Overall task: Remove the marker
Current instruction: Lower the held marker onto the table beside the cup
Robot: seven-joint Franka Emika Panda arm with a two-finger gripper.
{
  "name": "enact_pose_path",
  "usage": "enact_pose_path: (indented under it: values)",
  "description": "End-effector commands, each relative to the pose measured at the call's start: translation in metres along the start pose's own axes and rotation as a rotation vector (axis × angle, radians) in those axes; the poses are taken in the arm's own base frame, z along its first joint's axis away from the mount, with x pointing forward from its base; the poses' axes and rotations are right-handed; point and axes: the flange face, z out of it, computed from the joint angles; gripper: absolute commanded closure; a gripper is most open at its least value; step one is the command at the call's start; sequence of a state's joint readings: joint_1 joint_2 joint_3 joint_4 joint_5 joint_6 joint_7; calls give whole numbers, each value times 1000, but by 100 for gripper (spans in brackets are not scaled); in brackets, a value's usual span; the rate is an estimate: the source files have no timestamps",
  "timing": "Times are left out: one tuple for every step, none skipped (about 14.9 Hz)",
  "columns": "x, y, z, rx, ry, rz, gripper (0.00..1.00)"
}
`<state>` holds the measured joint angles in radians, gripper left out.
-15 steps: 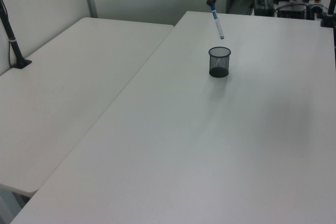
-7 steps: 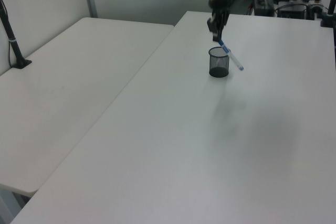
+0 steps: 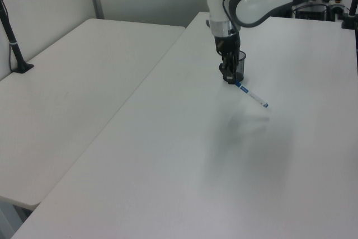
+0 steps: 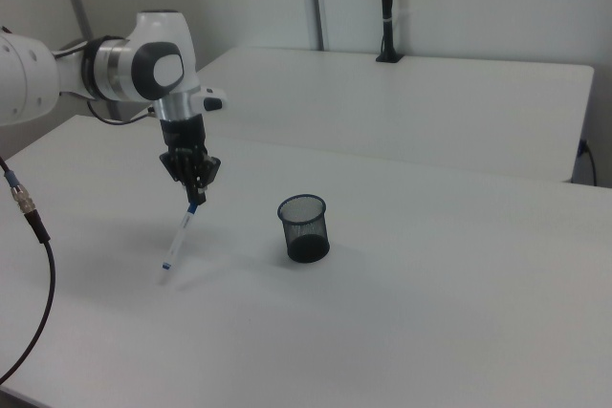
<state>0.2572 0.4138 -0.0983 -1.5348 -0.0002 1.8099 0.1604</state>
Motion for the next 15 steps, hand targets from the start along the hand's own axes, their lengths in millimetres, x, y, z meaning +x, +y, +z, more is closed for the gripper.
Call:
enact_pose_path:
  values:
    - [0,-15,18,-17,-39,-51,93]
    - [0,-17,24,-20,-47,-52,92]
    - [2,-19,29,-24,-54,-49,89]
    - [3,-23,36,-28,-64,-52,84]
    - [3,-26,40,-31,-67,-54,79]
    - [3,-30,45,-36,-73,-61,74]
    - [4,-32,47,-41,-74,-62,71]
    - [4,-32,47,-43,-72,-63,70]
    - [5,-31,47,-43,-72,-61,69]
    - [5,-31,47,-42,-70,-61,67]
    - [5,-31,48,-43,-72,-61,58]
    - [5,-31,47,-42,-70,-61,56]
    - [5,-30,46,-42,-69,-60,54]
    - [6,-28,44,-41,-66,-57,52]
    - [4,-25,37,-42,-61,-52,44]
